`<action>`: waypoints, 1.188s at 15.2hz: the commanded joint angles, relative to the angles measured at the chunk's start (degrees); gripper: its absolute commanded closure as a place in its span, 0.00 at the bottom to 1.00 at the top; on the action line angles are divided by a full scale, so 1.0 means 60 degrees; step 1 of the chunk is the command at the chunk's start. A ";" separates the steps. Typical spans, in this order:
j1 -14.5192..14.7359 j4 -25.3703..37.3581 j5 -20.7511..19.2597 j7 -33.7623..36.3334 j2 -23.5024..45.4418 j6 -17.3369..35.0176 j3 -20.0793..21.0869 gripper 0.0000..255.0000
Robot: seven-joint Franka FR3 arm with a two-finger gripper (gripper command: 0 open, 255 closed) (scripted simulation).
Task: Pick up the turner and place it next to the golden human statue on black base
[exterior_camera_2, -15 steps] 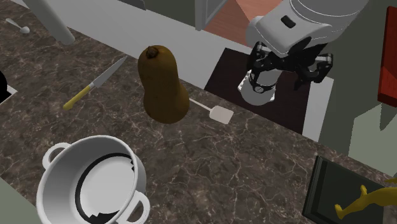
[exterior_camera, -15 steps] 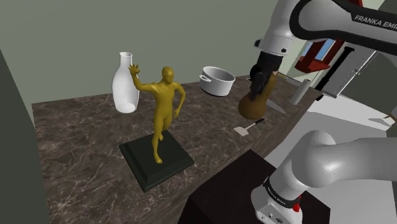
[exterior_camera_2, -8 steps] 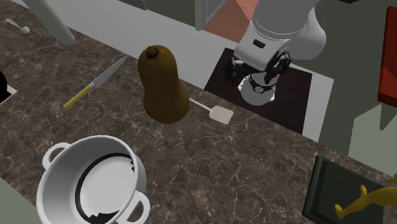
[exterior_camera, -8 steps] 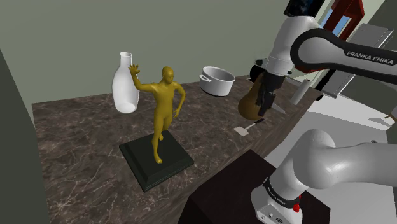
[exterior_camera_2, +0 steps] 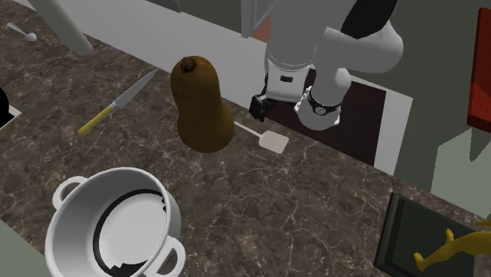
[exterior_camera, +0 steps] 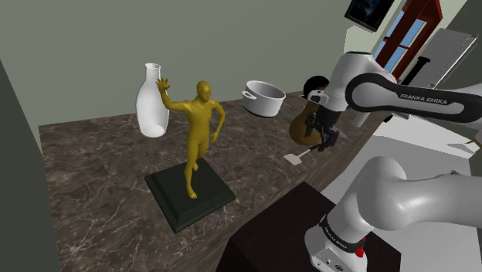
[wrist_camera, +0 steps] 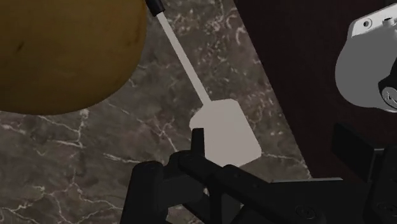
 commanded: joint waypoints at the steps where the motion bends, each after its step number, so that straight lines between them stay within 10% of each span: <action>1: 0.0125 -0.0194 -0.0745 -0.1295 0.0150 0.0558 -0.0767 0.00; 6: 0.0738 -0.0161 -0.2288 -0.3952 0.1199 0.2157 -0.2750 0.00; 18: 0.0764 -0.0635 -0.2981 -0.3806 0.1983 0.3433 -0.3585 0.00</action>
